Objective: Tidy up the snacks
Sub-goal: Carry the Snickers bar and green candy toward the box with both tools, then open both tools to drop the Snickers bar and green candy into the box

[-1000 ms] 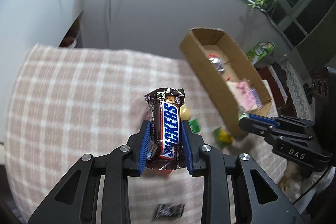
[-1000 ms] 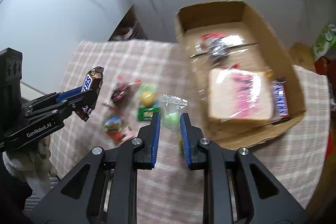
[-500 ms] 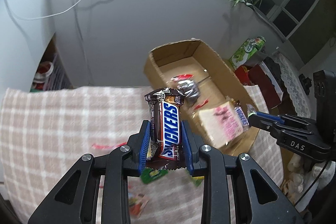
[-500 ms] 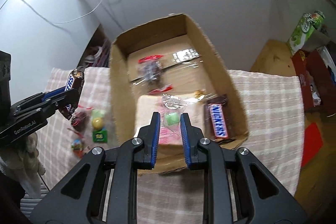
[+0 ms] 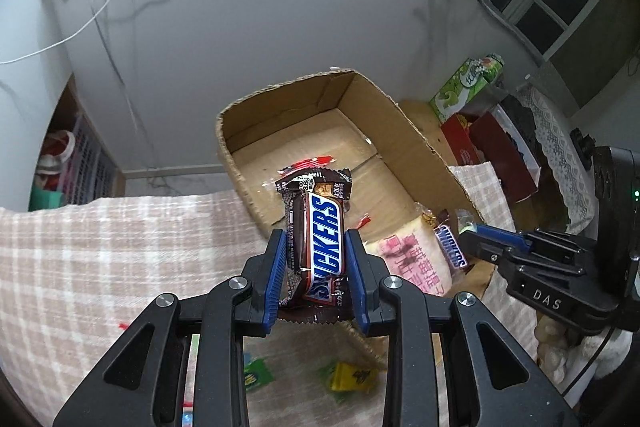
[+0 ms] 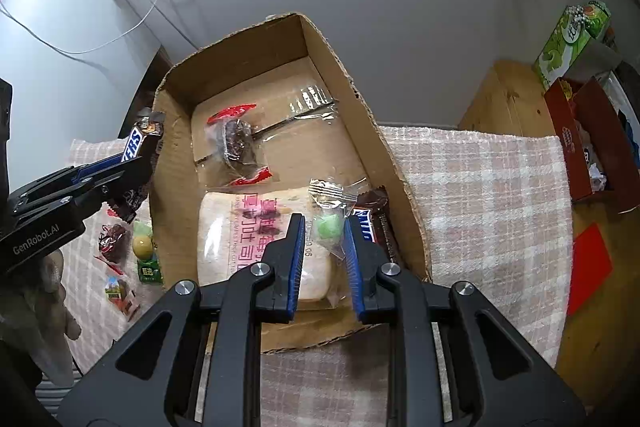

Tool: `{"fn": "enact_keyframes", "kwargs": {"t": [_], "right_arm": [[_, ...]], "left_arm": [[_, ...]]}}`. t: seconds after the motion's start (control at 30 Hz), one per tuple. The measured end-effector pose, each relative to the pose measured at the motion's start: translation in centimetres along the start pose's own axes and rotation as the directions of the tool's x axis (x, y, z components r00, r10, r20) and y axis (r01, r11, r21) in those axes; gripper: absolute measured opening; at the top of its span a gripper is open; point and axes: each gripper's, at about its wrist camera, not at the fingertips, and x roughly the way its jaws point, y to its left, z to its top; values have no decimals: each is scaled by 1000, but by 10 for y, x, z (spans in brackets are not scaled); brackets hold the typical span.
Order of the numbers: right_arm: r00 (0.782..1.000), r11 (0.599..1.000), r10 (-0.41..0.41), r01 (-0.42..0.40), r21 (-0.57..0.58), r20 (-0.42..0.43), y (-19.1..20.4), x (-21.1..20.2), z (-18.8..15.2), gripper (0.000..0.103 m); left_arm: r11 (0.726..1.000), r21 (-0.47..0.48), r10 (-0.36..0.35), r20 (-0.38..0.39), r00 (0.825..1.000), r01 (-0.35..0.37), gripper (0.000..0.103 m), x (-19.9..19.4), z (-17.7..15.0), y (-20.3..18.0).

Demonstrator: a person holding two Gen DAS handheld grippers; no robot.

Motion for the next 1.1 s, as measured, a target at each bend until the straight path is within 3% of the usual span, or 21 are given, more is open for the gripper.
{"fn": "enact_keyframes", "kwargs": {"t": [0.3, 0.4, 0.53, 1.1], "right_arm": [[1000, 1000, -4, 4, -10, -1, 4, 2, 0, 25], [1000, 1000, -7, 7, -11, 2, 4, 1, -1, 26], [1000, 1000, -10, 10, -20, 8, 7, -2, -2, 38], [998, 992, 44, -38, -119, 51, 46, -38, -22, 38]], "left_arm": [[1000, 8, 6, -26, 1000, -5, 28, 9, 2, -9], [1000, 14, 2, -30, 1000, -2, 36, 10, 3, -11], [1000, 21, 3, -19, 1000, -3, 37, 7, 2, -15], [1000, -10, 16, 37, 999, -16, 37, -42, -16, 9]]}}
